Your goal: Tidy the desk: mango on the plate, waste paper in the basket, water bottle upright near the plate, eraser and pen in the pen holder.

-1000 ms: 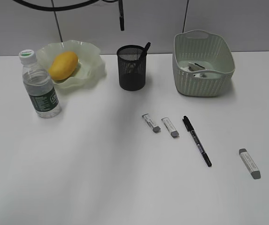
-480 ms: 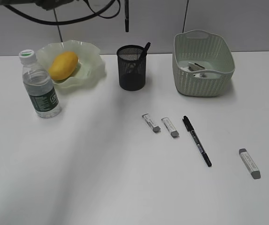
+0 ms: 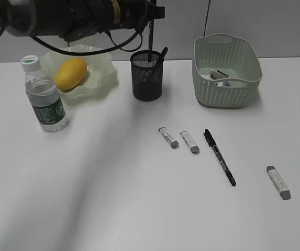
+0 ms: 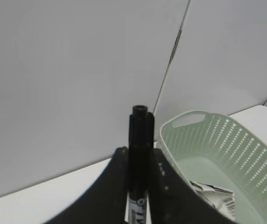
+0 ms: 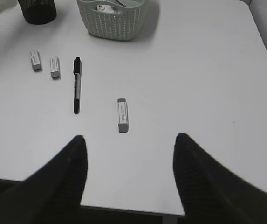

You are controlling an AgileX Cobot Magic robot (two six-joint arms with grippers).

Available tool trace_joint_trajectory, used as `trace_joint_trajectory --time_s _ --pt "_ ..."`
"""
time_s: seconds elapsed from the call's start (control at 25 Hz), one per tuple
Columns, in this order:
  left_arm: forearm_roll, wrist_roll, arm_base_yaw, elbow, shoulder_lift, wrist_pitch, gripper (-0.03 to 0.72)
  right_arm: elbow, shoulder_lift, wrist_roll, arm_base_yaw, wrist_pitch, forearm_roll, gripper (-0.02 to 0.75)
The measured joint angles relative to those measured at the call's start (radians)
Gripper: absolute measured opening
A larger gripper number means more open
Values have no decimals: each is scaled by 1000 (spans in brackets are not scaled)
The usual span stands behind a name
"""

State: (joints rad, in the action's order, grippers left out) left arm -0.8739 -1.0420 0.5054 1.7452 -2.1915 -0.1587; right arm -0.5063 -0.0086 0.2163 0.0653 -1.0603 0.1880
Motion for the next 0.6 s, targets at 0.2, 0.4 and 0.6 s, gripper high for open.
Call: trace_joint_trajectory --time_s 0.2,0.4,0.6 --pt "-2 0 -2 -1 -36 -13 88 0 0 0 0 0 0 470" --pt "-3 0 -24 -1 -42 -17 88 0 0 0 0 0 0 469" --pt "-3 0 -56 -1 -42 -18 88 0 0 0 0 0 0 469"
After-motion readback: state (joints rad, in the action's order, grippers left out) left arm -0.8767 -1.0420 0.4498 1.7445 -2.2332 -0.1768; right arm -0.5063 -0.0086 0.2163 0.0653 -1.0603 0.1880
